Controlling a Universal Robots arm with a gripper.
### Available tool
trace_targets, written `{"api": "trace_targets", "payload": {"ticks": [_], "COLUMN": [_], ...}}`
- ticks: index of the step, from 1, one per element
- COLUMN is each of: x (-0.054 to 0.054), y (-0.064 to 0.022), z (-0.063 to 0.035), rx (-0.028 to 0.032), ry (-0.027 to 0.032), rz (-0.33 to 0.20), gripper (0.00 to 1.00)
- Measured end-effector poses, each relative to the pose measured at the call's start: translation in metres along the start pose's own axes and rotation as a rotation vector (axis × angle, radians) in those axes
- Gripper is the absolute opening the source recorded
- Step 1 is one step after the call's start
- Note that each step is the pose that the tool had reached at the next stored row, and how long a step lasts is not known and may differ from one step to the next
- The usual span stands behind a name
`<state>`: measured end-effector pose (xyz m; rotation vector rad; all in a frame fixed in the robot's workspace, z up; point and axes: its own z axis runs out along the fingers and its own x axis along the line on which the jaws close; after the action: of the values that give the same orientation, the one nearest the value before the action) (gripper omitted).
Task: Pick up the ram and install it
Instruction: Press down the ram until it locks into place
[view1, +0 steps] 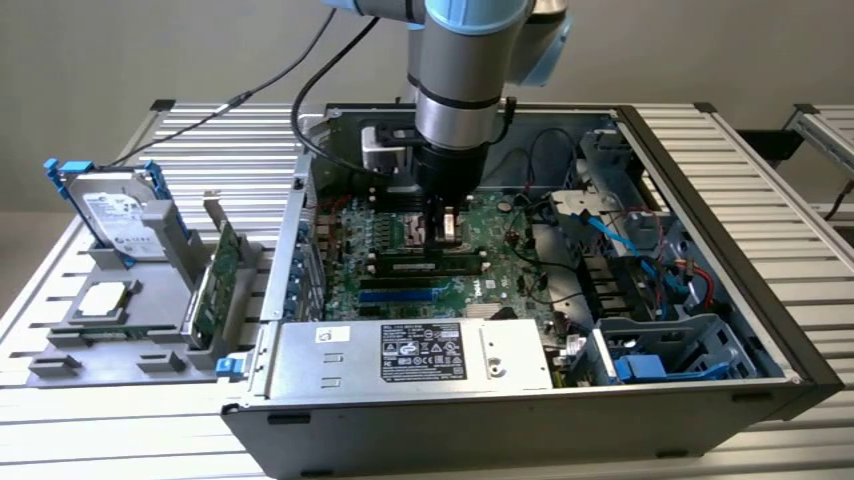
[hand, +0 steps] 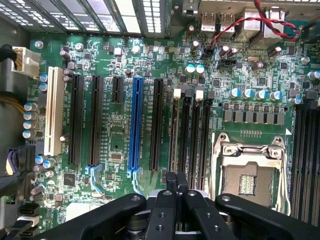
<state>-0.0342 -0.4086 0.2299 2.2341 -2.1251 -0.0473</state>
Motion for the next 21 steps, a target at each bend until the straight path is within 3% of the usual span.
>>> {"api": "trace_targets", "payload": {"ticks": [6, 9, 13, 21], "x": [-0.001, -0.002, -0.001, -0.001], "y": [-0.0005, -0.0003, 0.0008, 0.0009], "z": [0.0074, 0.0006, -0.0141, -0.0154], "rx": [-0.0008, 0.0011, -0.0001, -0.0001], "ry": [0.0019, -0.002, 0.0003, 0.0003], "rz": [0.0, 0.0, 0.0, 0.0], "gripper": [0.11, 0.11, 0.11, 0.11]}}
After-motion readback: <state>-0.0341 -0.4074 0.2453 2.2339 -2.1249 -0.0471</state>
